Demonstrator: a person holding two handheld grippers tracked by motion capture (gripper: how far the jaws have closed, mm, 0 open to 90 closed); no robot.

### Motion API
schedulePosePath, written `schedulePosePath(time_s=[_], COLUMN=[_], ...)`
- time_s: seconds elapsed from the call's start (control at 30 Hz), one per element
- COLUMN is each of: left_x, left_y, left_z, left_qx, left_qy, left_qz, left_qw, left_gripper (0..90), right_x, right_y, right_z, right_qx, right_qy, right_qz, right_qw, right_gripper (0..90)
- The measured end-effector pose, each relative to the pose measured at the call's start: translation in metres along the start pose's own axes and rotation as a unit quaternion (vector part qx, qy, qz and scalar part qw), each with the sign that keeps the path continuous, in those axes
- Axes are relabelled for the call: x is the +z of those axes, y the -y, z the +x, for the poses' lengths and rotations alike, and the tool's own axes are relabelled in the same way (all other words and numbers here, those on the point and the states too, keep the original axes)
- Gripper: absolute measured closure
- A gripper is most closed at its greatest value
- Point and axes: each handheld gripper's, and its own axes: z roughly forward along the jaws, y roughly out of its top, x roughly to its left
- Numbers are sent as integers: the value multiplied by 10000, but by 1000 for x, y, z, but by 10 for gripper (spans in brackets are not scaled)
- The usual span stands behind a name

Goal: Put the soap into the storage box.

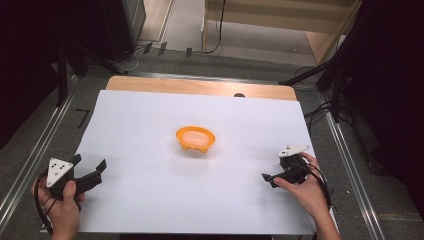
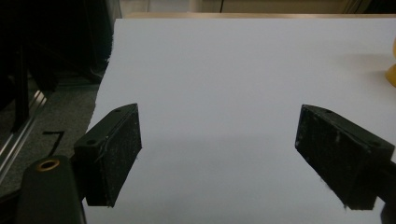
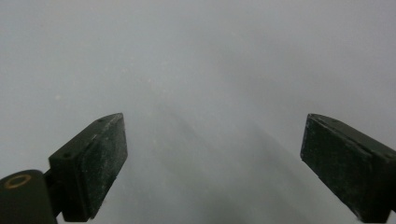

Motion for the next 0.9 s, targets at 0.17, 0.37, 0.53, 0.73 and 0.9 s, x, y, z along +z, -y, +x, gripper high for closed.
schedulePosePath(time_s=[0.17,0.37,0.53,0.73,0.9], left_x=[0,0,-1,-1,0], left_y=[0,0,0,0,0], left_z=[0,0,0,0,0], left_qx=[0,-5,11,22,29], left_qy=[4,7,30,24,25], left_qz=[-1,-3,-8,-20,-8], left_qw=[10000,10000,10000,10000,10000], left_gripper=[154,154,154,154,154], right_x=[-1,-6,-14,-23,-34], right_y=[17,39,55,74,91], right_z=[0,1,-1,-7,-13], right_qx=[72,208,362,655,1054], right_qy=[62,65,132,165,269], right_qz=[-127,-510,-817,-1097,-1490], right_qw=[9999,9985,9959,9917,9828], right_gripper=[27,16,15,15,20])
